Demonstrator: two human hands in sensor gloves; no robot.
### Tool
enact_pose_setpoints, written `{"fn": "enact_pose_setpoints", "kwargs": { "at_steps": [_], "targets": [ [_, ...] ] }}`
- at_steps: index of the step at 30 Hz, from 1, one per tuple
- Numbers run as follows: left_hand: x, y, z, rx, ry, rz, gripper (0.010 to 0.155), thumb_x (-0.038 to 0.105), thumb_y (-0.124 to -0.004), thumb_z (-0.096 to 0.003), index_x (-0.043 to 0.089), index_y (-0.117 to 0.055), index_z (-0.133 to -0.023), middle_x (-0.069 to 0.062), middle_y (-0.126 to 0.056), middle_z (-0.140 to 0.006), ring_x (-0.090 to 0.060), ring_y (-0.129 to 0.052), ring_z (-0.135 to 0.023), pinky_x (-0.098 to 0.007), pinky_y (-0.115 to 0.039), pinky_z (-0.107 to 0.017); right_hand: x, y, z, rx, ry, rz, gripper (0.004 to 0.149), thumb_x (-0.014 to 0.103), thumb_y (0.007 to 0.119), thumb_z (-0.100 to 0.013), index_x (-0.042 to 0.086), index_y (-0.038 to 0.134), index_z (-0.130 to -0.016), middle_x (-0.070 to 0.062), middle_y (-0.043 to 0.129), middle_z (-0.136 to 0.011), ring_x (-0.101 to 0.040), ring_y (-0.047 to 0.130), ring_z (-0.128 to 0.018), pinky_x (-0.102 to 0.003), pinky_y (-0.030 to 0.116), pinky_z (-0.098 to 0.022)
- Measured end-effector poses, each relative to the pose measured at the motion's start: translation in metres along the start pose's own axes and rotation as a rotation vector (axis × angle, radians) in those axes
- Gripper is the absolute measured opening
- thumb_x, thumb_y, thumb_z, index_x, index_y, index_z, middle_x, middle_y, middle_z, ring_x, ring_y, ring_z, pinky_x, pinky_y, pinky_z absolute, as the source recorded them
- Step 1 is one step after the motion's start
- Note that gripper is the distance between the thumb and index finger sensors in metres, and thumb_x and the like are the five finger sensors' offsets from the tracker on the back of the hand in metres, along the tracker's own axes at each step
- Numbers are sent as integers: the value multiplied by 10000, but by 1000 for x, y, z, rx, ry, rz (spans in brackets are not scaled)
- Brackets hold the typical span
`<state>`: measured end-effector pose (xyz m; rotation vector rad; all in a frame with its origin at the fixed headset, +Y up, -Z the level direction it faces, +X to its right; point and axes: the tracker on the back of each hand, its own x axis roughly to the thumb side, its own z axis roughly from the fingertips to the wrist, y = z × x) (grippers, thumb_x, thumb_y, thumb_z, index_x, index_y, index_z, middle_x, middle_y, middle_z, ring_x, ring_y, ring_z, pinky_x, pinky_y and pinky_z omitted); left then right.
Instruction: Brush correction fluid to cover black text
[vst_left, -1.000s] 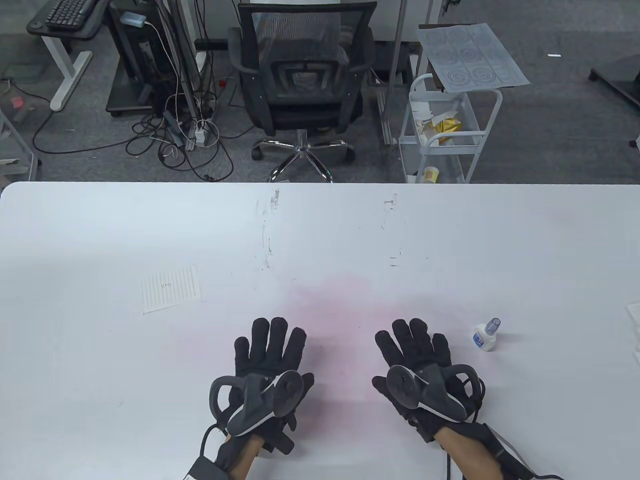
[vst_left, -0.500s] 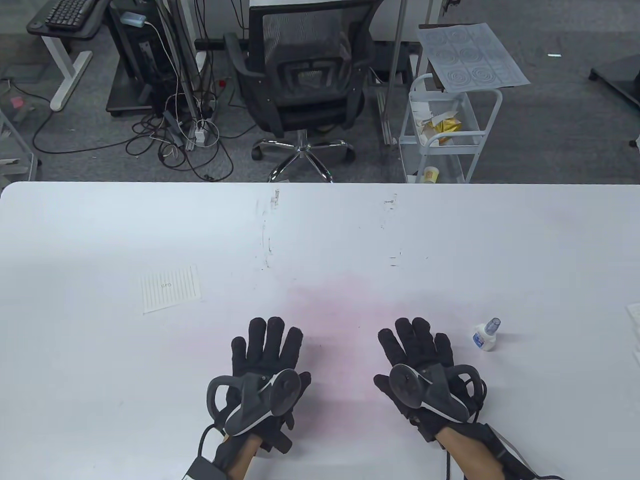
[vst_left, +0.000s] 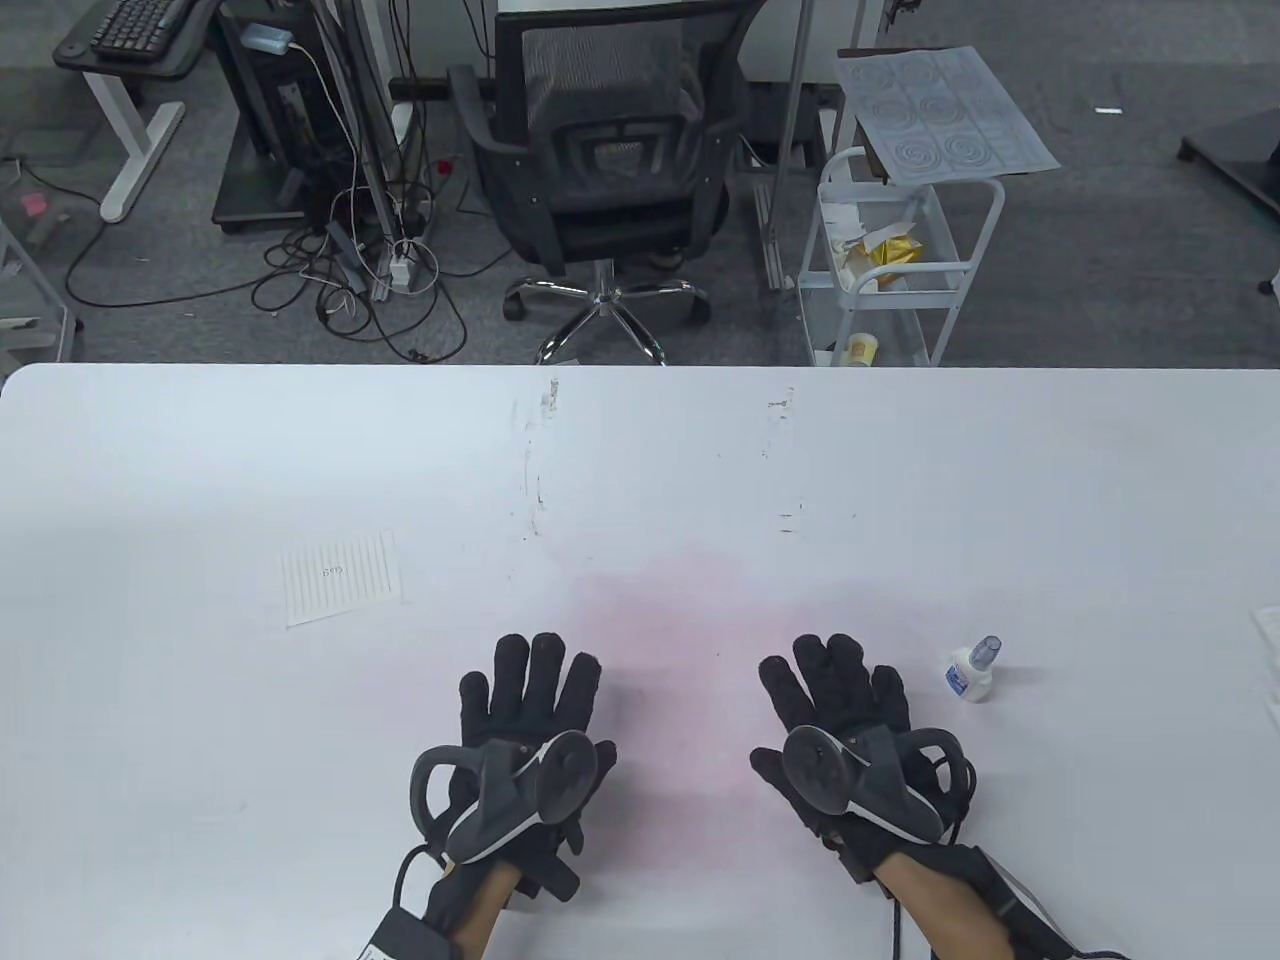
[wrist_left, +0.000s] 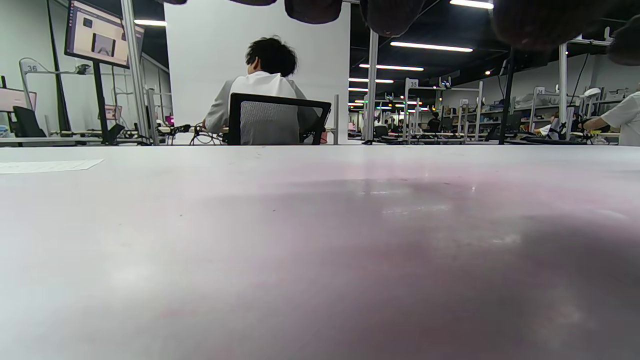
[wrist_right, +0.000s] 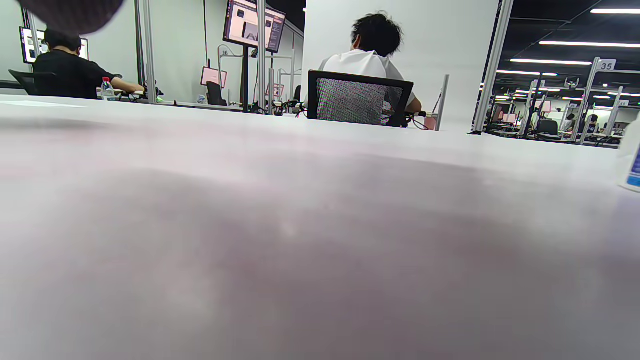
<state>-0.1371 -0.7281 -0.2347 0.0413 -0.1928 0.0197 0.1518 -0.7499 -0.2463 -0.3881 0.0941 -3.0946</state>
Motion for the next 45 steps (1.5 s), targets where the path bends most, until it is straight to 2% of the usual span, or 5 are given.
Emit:
{"fn": "enact_pose_setpoints", "kwargs": {
  "at_steps": [6, 13, 26, 32, 45],
  "targets": [
    [-39, 5, -21, -41, 132, 72, 775, 675, -645, -407, 414, -384, -1089, 4, -284, -1213, -331, -295, -1147, -613, -389, -799, -6, -2, 0, -2, 7, -25, 808, 701, 602, -390, 375, 216, -1021, 2, 153, -1089, -390, 206, -1042, -666, 347, -697],
    [-118, 18, -40, -77, 359, 136, 774, 659, -666, -402, 420, -395, -1085, 16, -276, -1214, -290, -250, -1157, -604, -352, -815, -14, -2, -4, 10, 26, -42, 808, 699, 604, -391, 373, 217, -1022, 1, 150, -1089, -388, 201, -1042, -667, 343, -697],
    [-217, 72, -72, -26, 641, 95, 769, 648, -697, -399, 435, -419, -1083, 40, -300, -1224, -261, -261, -1179, -588, -341, -841, -18, -1, -8, 27, 45, -53, 808, 696, 608, -392, 372, 221, -1023, 0, 147, -1089, -388, 195, -1041, -667, 337, -697],
    [-244, 52, -91, -91, 698, 65, 769, 646, -710, -392, 460, -415, -1077, 76, -299, -1229, -221, -258, -1194, -558, -336, -866, -12, 4, -11, 52, 18, -47, 804, 692, 609, -394, 371, 224, -1022, 0, 147, -1087, -388, 197, -1039, -666, 340, -695],
    [-293, -30, -107, -301, 738, 139, 778, 610, -769, -378, 484, -408, -1056, 123, -280, -1219, -168, -233, -1196, -528, -304, -888, 4, -2, 0, -17, -39, -26, 794, 675, 620, -392, 367, 249, -1023, 13, 151, -1086, -373, 189, -1041, -663, 334, -700]
  ]
}}
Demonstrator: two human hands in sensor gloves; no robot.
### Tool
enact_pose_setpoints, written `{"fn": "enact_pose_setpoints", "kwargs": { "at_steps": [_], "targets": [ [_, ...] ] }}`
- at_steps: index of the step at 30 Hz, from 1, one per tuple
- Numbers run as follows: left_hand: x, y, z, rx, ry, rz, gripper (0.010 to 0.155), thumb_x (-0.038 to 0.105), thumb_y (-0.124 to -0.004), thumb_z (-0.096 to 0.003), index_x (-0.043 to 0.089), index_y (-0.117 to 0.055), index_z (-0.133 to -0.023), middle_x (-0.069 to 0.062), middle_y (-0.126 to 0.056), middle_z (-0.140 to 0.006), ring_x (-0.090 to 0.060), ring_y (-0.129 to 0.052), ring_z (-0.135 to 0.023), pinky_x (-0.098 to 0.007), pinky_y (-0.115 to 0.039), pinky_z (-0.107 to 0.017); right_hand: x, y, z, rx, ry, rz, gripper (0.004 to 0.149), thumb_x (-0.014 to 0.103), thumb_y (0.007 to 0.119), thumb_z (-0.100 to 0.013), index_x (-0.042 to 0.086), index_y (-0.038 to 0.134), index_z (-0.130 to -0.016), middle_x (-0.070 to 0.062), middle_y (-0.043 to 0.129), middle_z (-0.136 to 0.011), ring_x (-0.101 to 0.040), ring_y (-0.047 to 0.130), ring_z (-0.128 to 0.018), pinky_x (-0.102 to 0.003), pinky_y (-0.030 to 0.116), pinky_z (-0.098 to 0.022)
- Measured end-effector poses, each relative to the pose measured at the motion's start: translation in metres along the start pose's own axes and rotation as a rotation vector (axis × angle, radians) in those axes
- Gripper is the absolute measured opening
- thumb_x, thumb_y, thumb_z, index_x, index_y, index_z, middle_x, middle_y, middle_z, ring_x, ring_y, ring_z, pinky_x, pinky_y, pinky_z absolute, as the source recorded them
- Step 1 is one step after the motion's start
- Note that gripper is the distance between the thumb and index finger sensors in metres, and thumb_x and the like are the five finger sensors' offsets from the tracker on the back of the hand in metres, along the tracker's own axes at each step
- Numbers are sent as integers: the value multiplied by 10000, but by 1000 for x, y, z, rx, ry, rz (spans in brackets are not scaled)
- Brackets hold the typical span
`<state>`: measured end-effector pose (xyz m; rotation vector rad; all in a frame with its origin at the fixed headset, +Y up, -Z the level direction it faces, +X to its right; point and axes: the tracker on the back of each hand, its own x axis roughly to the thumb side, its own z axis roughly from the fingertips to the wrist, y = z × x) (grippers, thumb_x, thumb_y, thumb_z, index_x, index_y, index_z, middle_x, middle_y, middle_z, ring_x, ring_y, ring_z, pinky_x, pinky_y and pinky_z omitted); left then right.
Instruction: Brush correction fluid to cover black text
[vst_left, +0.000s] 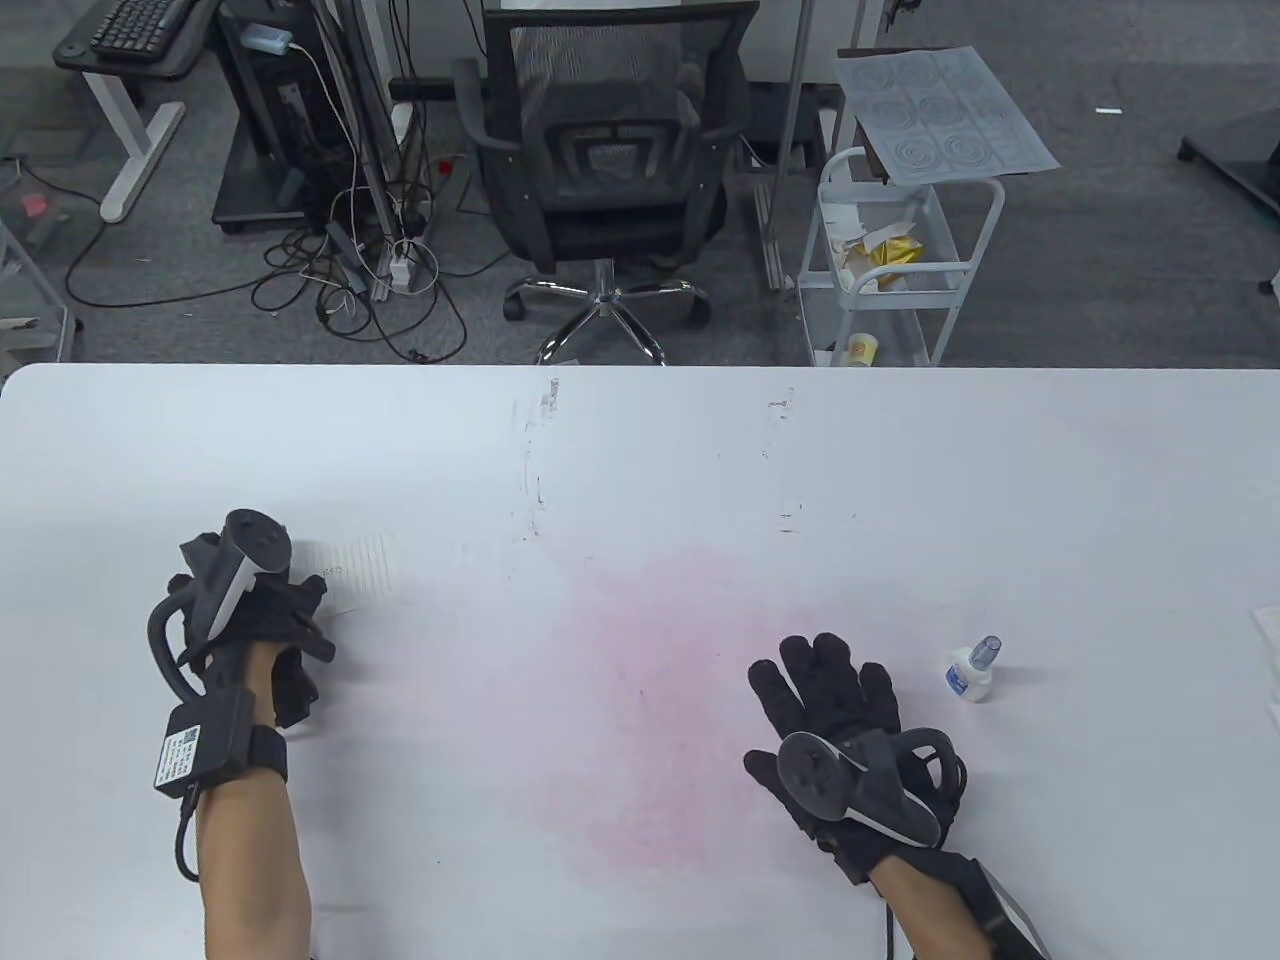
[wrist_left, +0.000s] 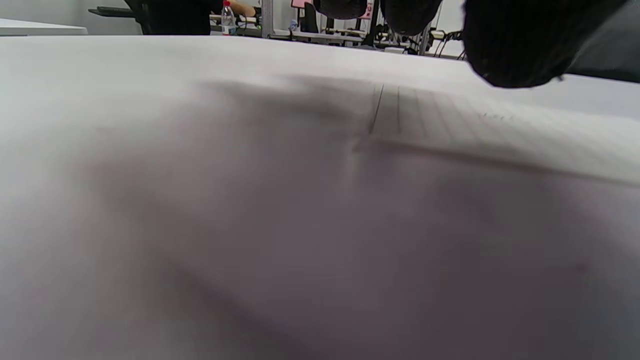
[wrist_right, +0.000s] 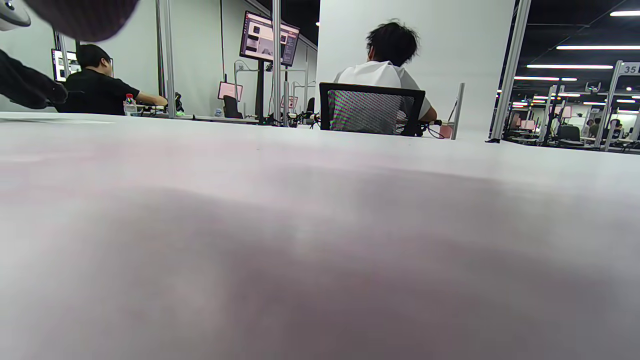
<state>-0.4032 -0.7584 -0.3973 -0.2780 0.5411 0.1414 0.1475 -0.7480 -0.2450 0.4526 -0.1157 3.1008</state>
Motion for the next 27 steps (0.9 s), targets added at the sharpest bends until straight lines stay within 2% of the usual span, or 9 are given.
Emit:
{"fn": "enact_pose_setpoints", "kwargs": {
  "at_steps": [3, 5, 11, 21, 27],
  "targets": [
    [-6, -8, -6, -22, 15, 0, 779, 625, -750, -370, 479, -403, -1051, 125, -289, -1212, -166, -243, -1192, -525, -324, -888, -3, 2, -2, 25, 12, -5, 794, 673, 620, -395, 365, 245, -1023, 13, 144, -1086, -371, 182, -1042, -664, 330, -702],
    [-11, -8, -9, -53, 9, 70, 797, 619, -767, -371, 470, -391, -1058, 113, -274, -1215, -177, -221, -1192, -536, -314, -889, -5, 3, -3, 35, 16, -7, 794, 671, 621, -396, 365, 243, -1023, 13, 146, -1086, -371, 182, -1042, -664, 330, -701],
    [-19, -11, -16, -122, 19, 130, 829, 636, -771, -359, 468, -365, -1062, 106, -262, -1214, -194, -240, -1185, -545, -328, -890, -2, 2, -1, 39, 8, 23, 795, 672, 621, -395, 363, 245, -1024, 11, 152, -1087, -370, 185, -1043, -663, 331, -702],
    [-19, -10, -20, -195, 24, 153, 842, 636, -771, -369, 482, -315, -1060, 118, -177, -1206, -215, -195, -1185, -564, -283, -886, -2, 3, -3, 51, 15, 23, 797, 672, 621, -395, 363, 244, -1025, 9, 150, -1088, -369, 178, -1044, -665, 324, -703],
    [-20, -10, -20, -182, 17, 160, 827, 629, -776, -369, 480, -345, -1059, 113, -182, -1204, -224, -212, -1181, -570, -285, -880, -1, 2, -3, 62, 10, 33, 795, 672, 621, -395, 362, 249, -1025, 7, 155, -1089, -369, 179, -1044, -665, 323, -703]
  ]
}}
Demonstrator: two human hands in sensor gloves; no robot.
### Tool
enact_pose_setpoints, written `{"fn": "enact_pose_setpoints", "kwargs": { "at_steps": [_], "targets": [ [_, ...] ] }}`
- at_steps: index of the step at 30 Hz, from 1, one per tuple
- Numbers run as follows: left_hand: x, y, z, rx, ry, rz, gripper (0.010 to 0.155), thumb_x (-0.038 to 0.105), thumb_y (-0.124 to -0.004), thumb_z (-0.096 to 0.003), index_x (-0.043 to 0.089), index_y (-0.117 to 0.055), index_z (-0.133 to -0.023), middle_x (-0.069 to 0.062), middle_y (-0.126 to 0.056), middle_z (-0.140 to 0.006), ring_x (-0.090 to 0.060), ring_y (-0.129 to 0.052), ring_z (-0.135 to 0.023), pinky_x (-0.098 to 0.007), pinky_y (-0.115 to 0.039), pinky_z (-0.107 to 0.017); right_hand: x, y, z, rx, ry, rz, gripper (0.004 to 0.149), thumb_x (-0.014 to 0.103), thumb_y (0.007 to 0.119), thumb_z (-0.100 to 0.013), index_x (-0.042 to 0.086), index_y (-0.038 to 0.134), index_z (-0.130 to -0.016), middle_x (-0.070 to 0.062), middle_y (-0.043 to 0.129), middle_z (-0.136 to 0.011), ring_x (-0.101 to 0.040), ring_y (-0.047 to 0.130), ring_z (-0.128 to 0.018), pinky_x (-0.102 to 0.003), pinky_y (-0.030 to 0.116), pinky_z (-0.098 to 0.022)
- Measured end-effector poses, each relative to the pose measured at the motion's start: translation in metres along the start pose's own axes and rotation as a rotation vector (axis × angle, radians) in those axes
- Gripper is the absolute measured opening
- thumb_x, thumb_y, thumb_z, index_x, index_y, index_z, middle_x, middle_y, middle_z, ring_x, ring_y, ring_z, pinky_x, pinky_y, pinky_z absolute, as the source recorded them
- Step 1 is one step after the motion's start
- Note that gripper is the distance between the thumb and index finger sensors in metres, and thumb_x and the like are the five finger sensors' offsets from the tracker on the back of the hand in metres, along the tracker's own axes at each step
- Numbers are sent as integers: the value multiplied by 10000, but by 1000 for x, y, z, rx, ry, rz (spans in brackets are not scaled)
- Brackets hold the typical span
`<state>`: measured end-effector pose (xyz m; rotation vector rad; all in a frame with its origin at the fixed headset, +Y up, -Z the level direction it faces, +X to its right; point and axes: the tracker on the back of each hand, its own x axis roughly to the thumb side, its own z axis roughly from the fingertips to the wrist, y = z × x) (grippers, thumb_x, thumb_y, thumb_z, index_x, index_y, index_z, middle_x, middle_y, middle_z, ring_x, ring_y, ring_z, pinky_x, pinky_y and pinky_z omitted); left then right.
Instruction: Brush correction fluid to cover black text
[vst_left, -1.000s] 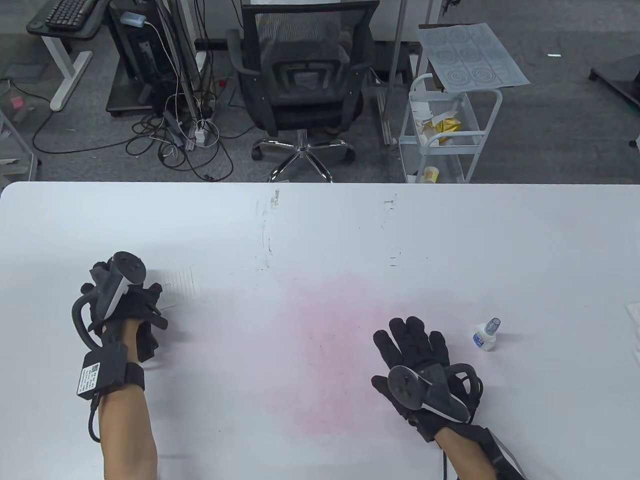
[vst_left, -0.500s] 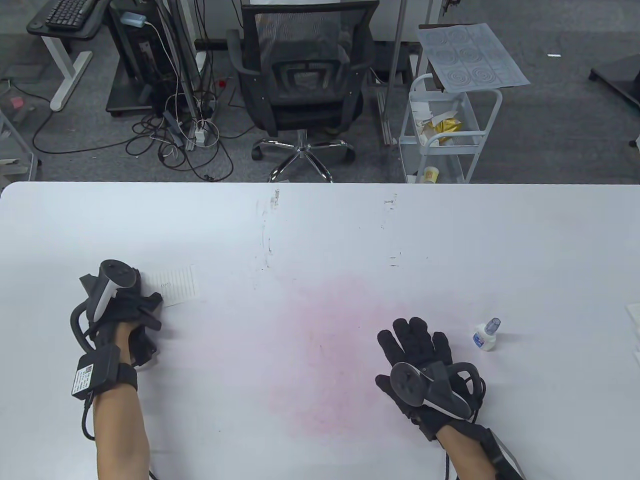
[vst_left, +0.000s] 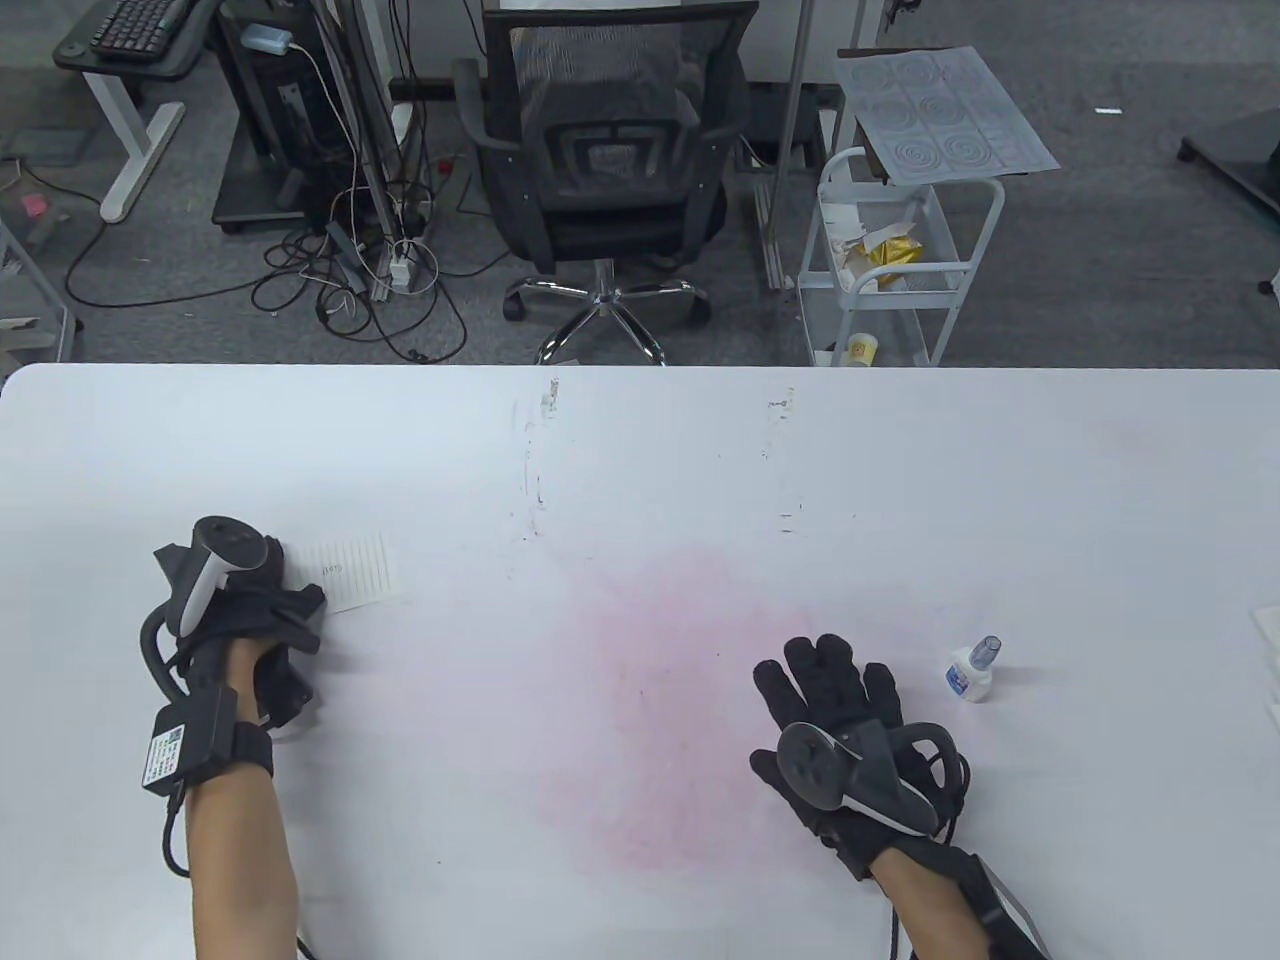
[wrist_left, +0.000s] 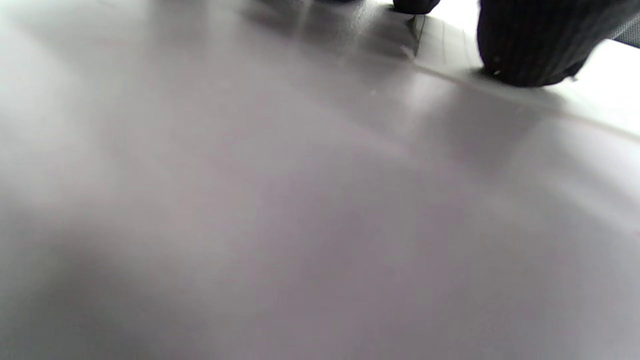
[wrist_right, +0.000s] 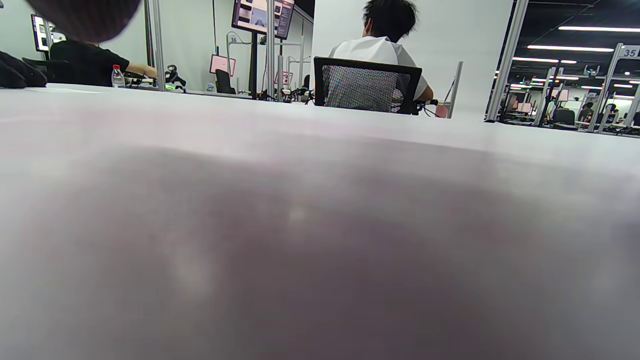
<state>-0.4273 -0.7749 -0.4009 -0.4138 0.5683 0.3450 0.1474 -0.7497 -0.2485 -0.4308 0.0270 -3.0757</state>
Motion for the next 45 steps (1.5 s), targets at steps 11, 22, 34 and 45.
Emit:
{"fn": "enact_pose_setpoints", "kwargs": {
  "at_steps": [11, 22, 34, 45],
  "targets": [
    [0, -1, 5, 85, -46, 38, 750, 582, -828, -378, 473, -489, -1038, 87, -296, -1200, -235, -340, -1170, -547, -361, -875, 1, -1, 0, 2, -2, 11, 796, 672, 621, -395, 355, 256, -1027, 5, 161, -1089, -369, 180, -1042, -664, 324, -702],
    [0, 2, 12, 192, -57, 63, 629, 530, -925, -390, 375, -643, -931, 58, -608, -1027, -169, -624, -960, -402, -560, -803, 1, -1, 1, 2, 5, 12, 816, 663, 627, -394, 291, 284, -1034, 1, 182, -1089, -367, 186, -1041, -661, 325, -702],
    [-8, 6, 23, 327, -49, 158, 399, 444, -967, -366, 332, -839, -728, 17, -908, -774, -187, -895, -697, -391, -779, -625, 1, 0, 2, -5, 3, 9, 813, 659, 632, -393, 280, 308, -1035, -6, 197, -1089, -369, 193, -1041, -661, 329, -701],
    [-21, 9, 35, 424, -100, 240, 377, 384, -949, -351, 314, -890, -717, -12, -1048, -650, -215, -1049, -526, -386, -889, -469, 0, 0, 3, -10, -2, -1, 806, 657, 634, -393, 290, 313, -1035, -5, 203, -1090, -369, 197, -1041, -661, 330, -701]
  ]
}}
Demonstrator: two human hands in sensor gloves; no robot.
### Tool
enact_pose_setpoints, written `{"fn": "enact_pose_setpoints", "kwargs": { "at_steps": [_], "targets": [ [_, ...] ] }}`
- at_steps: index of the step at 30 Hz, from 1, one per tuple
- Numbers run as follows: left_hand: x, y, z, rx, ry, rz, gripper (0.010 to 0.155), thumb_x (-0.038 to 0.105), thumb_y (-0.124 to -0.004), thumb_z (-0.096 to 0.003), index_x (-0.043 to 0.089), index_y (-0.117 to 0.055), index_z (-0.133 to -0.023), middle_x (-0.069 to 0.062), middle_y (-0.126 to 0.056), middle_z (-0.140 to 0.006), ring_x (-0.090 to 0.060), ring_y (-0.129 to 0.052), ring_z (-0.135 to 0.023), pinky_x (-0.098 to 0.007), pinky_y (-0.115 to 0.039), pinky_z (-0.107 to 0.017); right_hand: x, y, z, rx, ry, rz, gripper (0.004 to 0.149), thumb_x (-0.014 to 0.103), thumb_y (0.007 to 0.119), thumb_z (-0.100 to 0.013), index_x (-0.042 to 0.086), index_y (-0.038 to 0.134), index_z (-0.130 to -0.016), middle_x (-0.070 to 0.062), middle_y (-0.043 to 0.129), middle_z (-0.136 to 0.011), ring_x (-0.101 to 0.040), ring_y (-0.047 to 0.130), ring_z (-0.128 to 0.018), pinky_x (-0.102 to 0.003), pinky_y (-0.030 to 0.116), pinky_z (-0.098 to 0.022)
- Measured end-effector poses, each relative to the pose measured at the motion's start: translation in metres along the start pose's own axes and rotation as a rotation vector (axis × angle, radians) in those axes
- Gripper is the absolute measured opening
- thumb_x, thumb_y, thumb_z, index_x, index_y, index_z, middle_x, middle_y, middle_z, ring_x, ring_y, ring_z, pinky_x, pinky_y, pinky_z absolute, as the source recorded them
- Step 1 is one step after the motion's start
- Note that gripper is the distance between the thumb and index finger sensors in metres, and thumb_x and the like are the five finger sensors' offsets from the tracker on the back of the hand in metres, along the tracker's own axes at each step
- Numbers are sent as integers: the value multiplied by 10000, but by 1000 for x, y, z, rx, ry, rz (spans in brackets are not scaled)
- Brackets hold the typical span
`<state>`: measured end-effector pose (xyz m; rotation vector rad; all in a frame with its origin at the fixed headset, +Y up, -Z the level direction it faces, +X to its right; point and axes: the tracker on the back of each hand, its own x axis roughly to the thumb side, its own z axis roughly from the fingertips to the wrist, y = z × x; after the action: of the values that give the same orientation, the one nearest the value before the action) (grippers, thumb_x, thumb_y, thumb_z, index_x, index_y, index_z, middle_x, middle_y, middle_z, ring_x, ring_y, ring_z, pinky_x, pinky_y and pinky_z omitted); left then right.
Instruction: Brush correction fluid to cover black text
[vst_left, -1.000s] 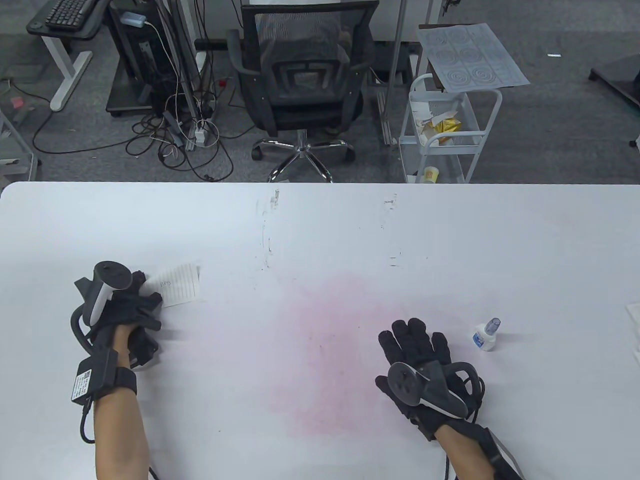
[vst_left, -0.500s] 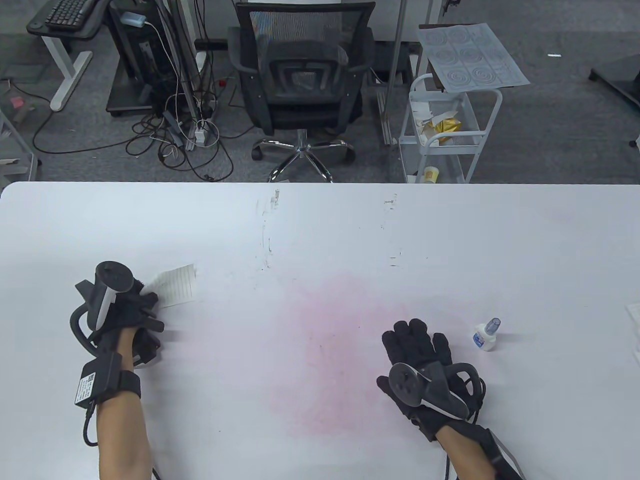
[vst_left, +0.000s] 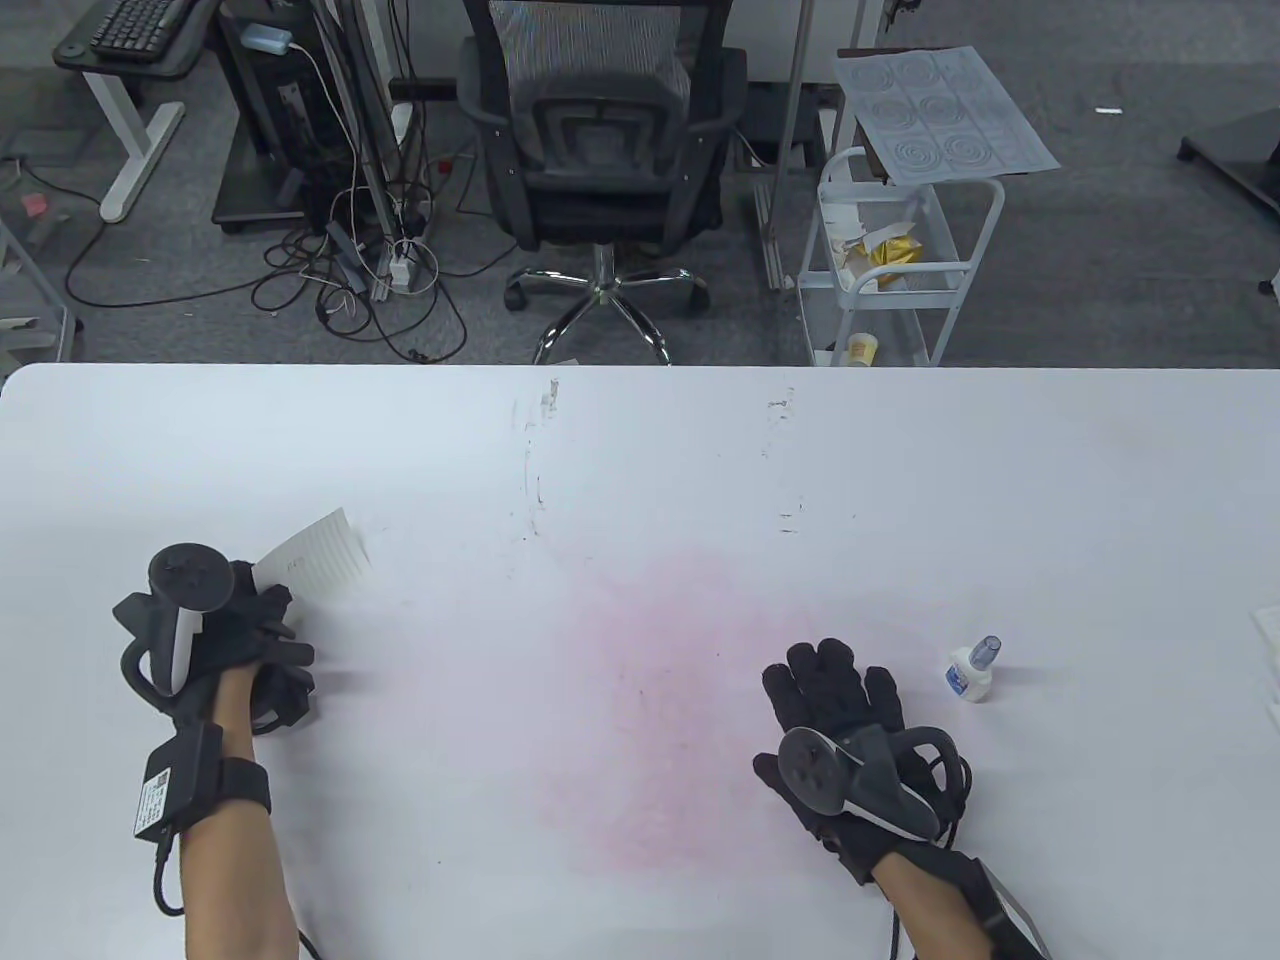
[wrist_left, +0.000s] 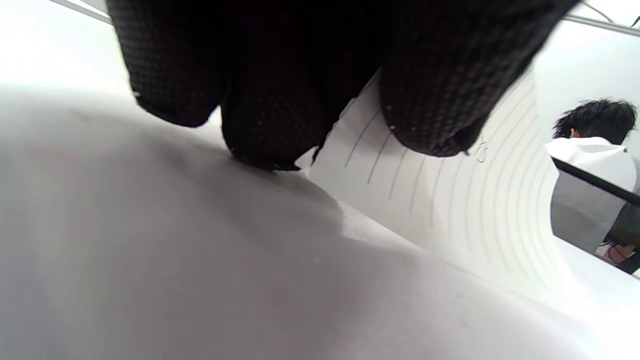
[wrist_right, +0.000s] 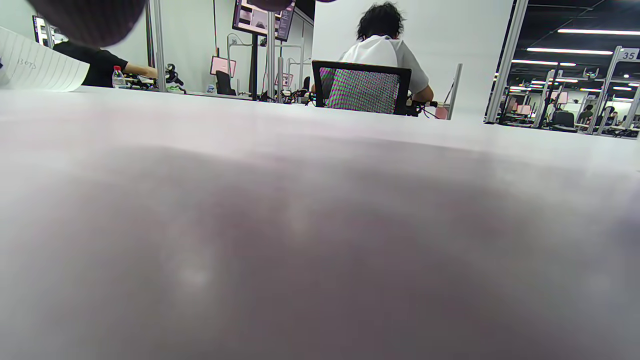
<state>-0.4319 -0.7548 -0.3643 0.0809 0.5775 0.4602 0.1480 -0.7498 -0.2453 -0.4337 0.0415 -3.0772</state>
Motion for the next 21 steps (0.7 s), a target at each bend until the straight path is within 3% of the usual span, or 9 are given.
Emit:
{"fn": "enact_pose_setpoints", "kwargs": {
  "at_steps": [11, 21],
  "targets": [
    [21, 21, 26, 40, -71, 66, 377, 360, -928, -365, 285, -902, -734, -4, -1067, -612, -194, -1068, -474, -385, -894, -439, -3, -3, 3, -11, -10, -51, 806, 653, 637, -394, 294, 306, -1034, -5, 199, -1090, -369, 192, -1042, -663, 323, -702],
    [64, 41, 74, 36, -218, 168, 379, 348, -906, -380, 259, -904, -748, -15, -1073, -607, -196, -1073, -459, -388, -898, -422, -3, -8, 8, -29, -34, -87, 804, 652, 637, -395, 295, 306, -1035, -6, 197, -1090, -369, 192, -1042, -663, 323, -701]
  ]
}}
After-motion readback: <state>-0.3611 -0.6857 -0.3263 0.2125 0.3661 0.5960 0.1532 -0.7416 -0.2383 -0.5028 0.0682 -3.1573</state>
